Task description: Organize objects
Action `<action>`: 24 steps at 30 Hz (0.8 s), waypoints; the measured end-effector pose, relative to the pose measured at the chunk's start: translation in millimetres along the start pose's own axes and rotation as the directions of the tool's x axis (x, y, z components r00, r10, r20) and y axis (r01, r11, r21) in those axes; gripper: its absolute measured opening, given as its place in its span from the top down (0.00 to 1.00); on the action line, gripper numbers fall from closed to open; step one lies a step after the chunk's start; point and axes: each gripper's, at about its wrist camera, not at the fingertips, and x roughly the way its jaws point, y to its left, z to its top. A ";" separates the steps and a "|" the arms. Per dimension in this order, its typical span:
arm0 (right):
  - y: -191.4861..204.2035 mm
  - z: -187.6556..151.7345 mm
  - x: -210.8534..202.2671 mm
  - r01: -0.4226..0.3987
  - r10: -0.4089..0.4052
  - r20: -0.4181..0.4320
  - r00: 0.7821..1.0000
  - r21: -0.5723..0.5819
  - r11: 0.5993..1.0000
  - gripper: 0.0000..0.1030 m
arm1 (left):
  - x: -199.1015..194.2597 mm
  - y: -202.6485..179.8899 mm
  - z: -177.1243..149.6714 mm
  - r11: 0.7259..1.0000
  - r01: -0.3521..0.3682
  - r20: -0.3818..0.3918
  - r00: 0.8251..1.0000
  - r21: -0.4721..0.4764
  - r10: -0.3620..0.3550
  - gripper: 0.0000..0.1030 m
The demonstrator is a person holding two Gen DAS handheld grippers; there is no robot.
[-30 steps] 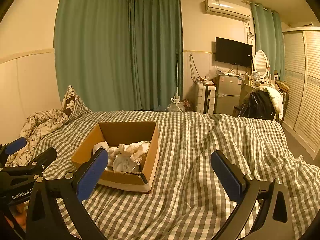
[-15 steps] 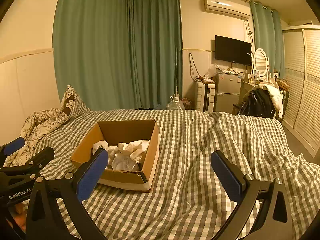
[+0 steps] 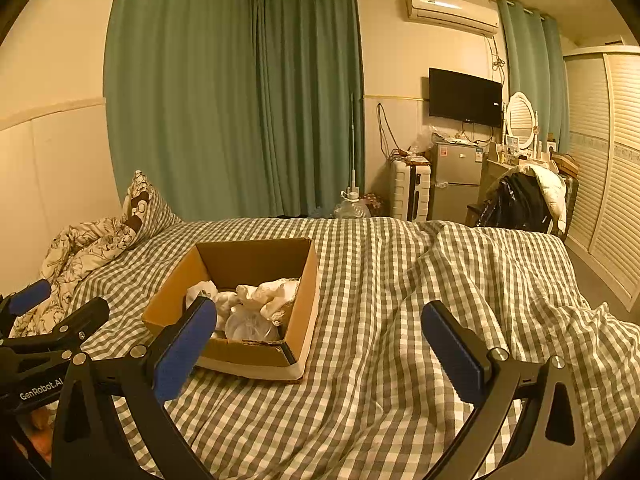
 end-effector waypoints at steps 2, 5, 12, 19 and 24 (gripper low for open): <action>0.0 0.1 0.2 0.001 -0.001 0.000 1.000 0.000 1.000 0.00 | 0.0 -0.1 0.1 1.000 -0.008 0.000 1.000 0.001 0.008 0.00; -0.1 0.0 0.2 0.000 0.000 -0.001 1.000 0.000 1.000 0.00 | -0.4 0.7 0.4 1.000 -0.015 0.003 1.000 -0.001 0.015 0.00; 0.8 -1.4 1.0 0.000 0.000 -0.007 1.000 -0.002 1.000 0.00 | -4.6 5.4 1.0 0.999 -0.040 0.024 0.999 -0.024 0.041 0.00; 1.2 -1.4 1.5 0.000 0.000 -0.008 1.000 -0.001 1.000 0.00 | -3.4 4.4 -0.2 0.999 -0.040 0.018 0.999 -0.016 0.040 0.00; 1.7 -1.6 2.3 -0.001 0.001 -0.010 1.000 0.000 1.000 0.00 | -3.7 2.5 -1.2 0.999 -0.034 0.016 0.999 -0.005 0.035 0.00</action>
